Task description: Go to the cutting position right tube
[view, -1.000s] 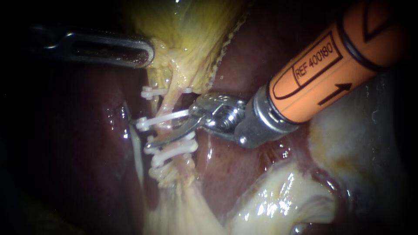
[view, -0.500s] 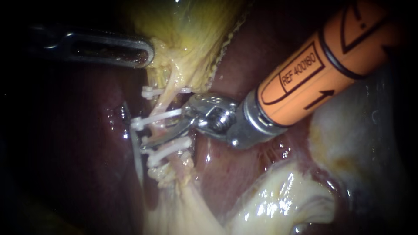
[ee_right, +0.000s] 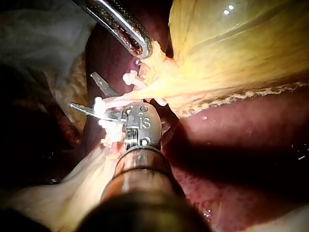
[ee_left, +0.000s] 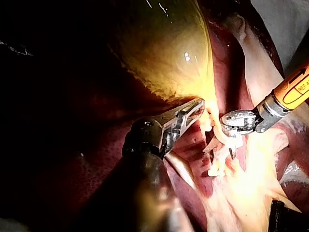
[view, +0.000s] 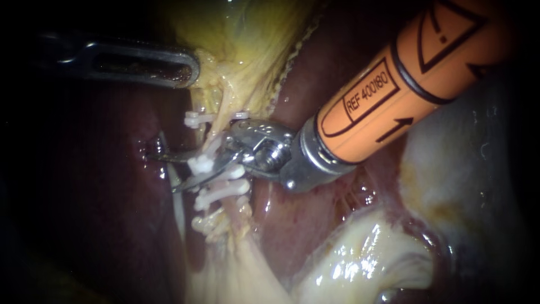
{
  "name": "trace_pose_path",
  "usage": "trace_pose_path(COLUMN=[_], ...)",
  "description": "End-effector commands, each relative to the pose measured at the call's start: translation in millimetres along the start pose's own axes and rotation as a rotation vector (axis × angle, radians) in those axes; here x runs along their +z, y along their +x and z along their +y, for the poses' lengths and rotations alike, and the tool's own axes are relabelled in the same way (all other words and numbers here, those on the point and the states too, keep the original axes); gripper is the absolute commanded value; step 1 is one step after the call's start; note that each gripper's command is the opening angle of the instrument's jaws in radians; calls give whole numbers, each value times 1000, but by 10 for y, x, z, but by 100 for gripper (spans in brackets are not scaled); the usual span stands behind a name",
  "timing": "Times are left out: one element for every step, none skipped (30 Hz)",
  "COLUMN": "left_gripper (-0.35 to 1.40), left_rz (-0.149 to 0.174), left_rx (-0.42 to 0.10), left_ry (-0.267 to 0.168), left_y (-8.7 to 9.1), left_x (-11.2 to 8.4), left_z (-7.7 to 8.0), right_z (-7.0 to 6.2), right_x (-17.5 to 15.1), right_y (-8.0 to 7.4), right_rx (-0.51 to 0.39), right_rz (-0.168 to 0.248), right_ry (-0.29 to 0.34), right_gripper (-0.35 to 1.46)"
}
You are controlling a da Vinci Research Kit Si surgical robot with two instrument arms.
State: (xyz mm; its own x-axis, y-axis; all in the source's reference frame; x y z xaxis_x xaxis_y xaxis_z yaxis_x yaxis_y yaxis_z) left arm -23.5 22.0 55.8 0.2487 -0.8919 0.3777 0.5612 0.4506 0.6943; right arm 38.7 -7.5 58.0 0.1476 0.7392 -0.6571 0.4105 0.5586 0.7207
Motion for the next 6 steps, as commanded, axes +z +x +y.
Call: trace_pose_path(left_gripper=[-35,-35,-35,-35,-35,-35], left_rz=[0,0,0,0,0,0], left_rx=[0,0,0,0,0,0], left_ry=[0,0,0,0,0,0], left_y=[0,0,0,0,0,0], left_x=[0,0,0,0,0,0], left_z=[0,0,0,0,0,0], right_z=[0,0,0,0,0,0], right_x=[0,0,0,0,0,-1], right_y=[1,1,1,1,0,0], right_rx=[0,0,0,0,0,0], right_rz=[0,0,0,0,0,0], right_ry=[0,0,0,0,0,0], right_gripper=[138,138,138,138,138,138])
